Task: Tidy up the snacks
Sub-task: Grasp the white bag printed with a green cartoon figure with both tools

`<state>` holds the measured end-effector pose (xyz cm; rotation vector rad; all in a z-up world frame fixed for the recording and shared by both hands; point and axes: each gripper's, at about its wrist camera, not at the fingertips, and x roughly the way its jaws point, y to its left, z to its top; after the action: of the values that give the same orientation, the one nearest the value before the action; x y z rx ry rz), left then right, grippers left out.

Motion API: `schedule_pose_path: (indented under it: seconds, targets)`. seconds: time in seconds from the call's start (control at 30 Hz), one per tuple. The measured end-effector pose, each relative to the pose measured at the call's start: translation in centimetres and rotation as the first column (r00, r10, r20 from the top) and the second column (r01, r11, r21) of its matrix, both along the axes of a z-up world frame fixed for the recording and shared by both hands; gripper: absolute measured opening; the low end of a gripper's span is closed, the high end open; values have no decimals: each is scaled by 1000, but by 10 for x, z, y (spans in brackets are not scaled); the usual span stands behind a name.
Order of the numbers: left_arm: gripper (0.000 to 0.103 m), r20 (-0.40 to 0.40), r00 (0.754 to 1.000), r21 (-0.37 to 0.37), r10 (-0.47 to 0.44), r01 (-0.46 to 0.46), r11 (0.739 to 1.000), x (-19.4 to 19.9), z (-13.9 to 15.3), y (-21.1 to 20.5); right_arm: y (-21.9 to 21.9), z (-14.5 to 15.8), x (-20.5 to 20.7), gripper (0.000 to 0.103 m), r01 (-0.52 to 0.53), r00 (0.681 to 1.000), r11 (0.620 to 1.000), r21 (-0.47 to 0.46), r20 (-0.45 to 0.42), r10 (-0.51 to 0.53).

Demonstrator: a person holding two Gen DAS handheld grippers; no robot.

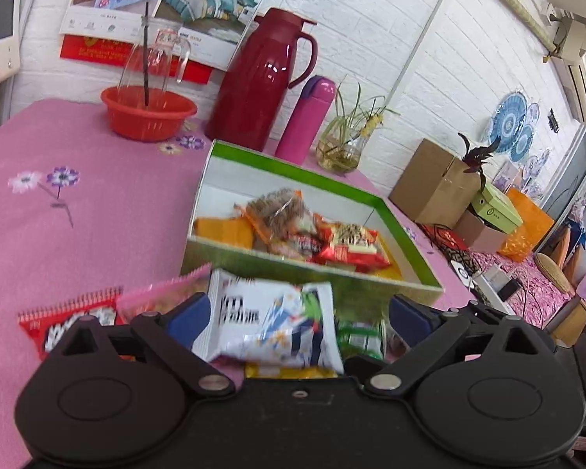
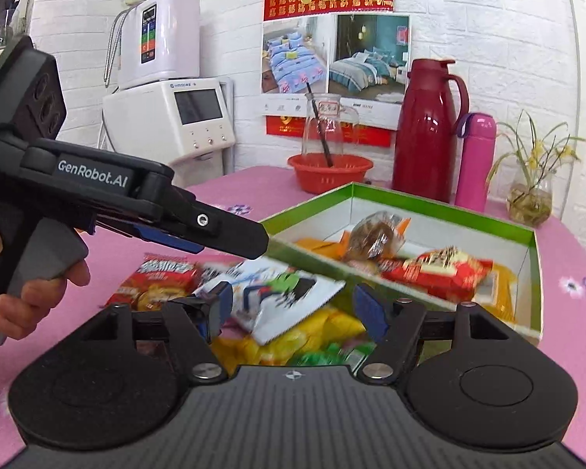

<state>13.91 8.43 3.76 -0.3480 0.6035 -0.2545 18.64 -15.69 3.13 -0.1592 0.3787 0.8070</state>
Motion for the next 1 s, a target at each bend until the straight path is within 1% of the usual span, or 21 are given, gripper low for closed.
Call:
schedule_pose_path:
  seconds: [0.17, 0.27, 0.37, 0.6, 0.7, 0.77, 0.8, 0.83, 0.87, 0.9, 0.93, 1.0]
  targets:
    - [103, -47, 999, -40, 12, -14, 999, -1, -13, 9, 4, -11, -5, 103, -2, 999, 1000, -18, -40, 2]
    - [103, -56, 998, -44, 20, -22, 999, 6, -15, 10, 11, -14, -2, 103, -1, 999, 999, -36, -43, 0]
    - [103, -49, 999, -26, 1, -2, 1000, 16, -15, 5, 19, -17, 1, 103, -8, 1000, 998, -56, -29, 6]
    - [100, -82, 996, 10, -30, 30, 999, 36, -29, -1, 36, -19, 15, 103, -18, 1000, 992, -126, 0, 18]
    - [100, -72, 997, 29, -36, 38, 999, 38, -30, -3, 43, -20, 22, 103, -7, 1000, 989, -149, -8, 6]
    - [99, -71, 997, 27, -42, 44, 999, 38, -31, -3, 47, -21, 27, 103, -14, 1000, 989, -145, -22, 11]
    - [97, -71, 996, 24, -47, 48, 999, 38, -31, -3, 47, -21, 29, 103, -18, 1000, 990, -140, -27, 14]
    - [83, -73, 996, 20, -59, 61, 998, 37, -32, -4, 47, -22, 28, 103, -21, 1000, 990, -136, -25, 18]
    - [77, -82, 994, 15, -69, 71, 997, 37, -33, -4, 47, -22, 28, 94, -30, 999, 991, -134, -22, 27]
    - [77, -91, 993, 10, -72, 74, 997, 37, -34, -4, 47, -22, 26, 91, -37, 999, 990, -136, -18, 35]
    - [77, -94, 993, 7, -74, 75, 997, 37, -37, -5, 47, -23, 24, 81, -46, 999, 989, -140, -12, 45]
    - [77, -95, 993, -1, -75, 75, 997, 37, -40, -5, 48, -24, 20, 79, -50, 999, 987, -151, 11, 52]
